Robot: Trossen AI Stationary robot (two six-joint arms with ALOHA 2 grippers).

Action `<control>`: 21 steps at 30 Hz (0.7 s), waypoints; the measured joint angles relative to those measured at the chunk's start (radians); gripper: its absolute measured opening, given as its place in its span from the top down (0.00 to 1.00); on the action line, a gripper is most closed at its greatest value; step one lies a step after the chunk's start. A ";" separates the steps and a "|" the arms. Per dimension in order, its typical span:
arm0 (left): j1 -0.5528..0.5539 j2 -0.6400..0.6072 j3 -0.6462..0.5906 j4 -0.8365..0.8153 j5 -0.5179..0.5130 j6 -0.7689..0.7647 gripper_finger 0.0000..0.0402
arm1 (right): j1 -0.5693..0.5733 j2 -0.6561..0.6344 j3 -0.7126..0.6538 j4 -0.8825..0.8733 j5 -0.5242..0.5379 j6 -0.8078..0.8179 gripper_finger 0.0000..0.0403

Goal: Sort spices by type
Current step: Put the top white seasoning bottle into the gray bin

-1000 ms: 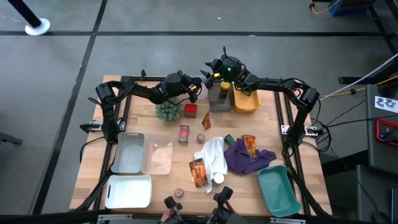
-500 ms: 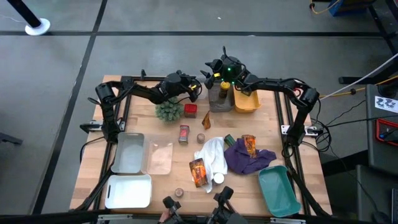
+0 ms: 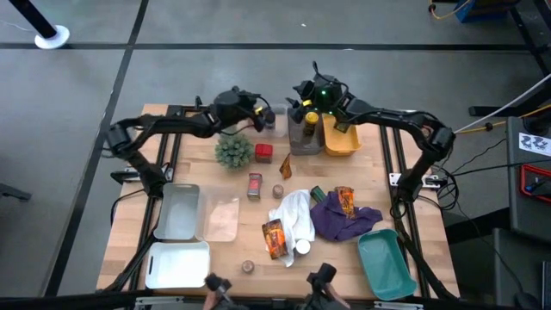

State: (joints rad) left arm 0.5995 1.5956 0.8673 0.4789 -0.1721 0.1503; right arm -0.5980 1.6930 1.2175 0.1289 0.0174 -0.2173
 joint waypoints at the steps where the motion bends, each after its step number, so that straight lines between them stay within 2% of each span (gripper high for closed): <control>1: 0.003 -0.031 0.000 -0.047 -0.024 -0.007 0.34 | 0.000 -0.017 0.000 -0.028 0.000 0.000 0.44; 5: 0.011 -0.145 0.000 -0.269 -0.089 -0.057 0.34 | 0.000 -0.082 0.000 -0.135 -0.005 -0.001 0.44; 12: 0.045 -0.275 0.000 -0.612 -0.099 -0.178 0.34 | 0.000 -0.208 0.000 -0.274 -0.009 -0.001 0.44; 17: 0.081 -0.280 0.000 -0.754 -0.099 -0.205 0.34 | 0.001 -0.307 0.000 -0.360 -0.008 -0.005 0.44; 21: 0.105 -0.280 0.000 -0.795 -0.097 -0.222 0.34 | 0.001 -0.378 0.000 -0.418 0.006 -0.020 0.44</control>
State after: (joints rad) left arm 0.7048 1.3159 0.8673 -0.3159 -0.2689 -0.0721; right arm -0.5972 1.3151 1.2171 -0.2896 0.0238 -0.2371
